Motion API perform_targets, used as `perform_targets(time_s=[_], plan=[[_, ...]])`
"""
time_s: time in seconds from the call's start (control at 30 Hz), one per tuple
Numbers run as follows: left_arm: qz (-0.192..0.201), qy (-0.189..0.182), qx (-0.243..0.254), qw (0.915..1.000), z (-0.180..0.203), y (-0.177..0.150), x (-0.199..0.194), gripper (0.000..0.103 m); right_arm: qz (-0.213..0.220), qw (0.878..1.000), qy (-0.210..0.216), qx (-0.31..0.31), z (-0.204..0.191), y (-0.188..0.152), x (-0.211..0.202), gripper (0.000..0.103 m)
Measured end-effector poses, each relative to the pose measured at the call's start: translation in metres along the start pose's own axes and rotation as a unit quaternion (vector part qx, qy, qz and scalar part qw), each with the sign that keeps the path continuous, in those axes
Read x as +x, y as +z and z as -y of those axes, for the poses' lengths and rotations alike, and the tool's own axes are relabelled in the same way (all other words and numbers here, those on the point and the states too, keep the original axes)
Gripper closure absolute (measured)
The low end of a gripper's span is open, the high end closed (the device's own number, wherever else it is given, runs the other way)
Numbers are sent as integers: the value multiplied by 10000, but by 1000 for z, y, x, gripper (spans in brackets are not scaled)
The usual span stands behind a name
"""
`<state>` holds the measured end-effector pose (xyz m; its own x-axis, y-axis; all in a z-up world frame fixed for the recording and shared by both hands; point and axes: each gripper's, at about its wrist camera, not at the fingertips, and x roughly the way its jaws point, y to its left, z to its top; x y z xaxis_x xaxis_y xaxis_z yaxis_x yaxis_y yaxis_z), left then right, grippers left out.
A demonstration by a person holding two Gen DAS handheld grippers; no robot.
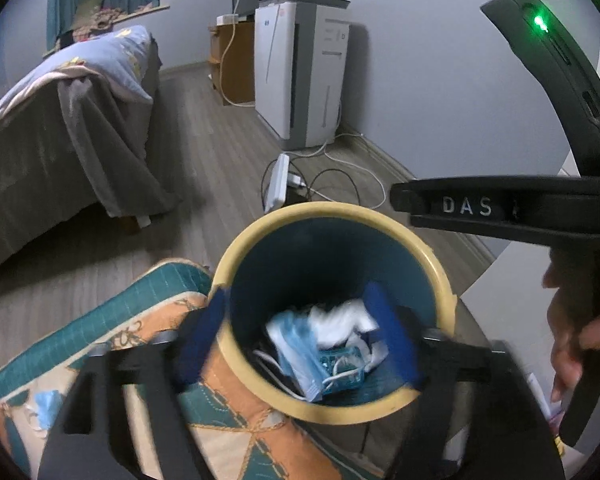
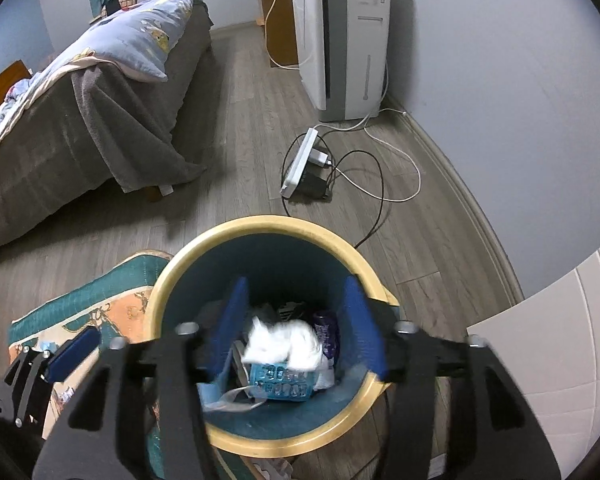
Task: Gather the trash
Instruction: 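Open both tools over the bin to drop mask and tissue, then move both open tools from the bin back over the mat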
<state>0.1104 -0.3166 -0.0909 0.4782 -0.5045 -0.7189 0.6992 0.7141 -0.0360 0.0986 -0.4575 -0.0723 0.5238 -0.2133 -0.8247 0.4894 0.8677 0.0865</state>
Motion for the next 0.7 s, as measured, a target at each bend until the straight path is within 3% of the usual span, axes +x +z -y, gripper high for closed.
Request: perform_targets(time_s=[0.03,0.17,0.43,0.6,0.7], plan=[[73,71,29,9999,1,-1,-2,10,2,10000,16,-6,0,1,0,32],[148,279,153,9994,1,-5,-9,7,-17,9997,214,68,-4,1,-1,6],[47,622,12,9981,-34,-23,-45,6,-148,9994,210,-228,-30,-3,0,6],[-177,1099,-381,9931,-79,-42,-89,6,-210,9983,481,-263,-52,-7,-2,6],[-300,1510,-556,9865,-109,-54,-120,6,-229,9957,631,-643,-78,-16,-3,6]])
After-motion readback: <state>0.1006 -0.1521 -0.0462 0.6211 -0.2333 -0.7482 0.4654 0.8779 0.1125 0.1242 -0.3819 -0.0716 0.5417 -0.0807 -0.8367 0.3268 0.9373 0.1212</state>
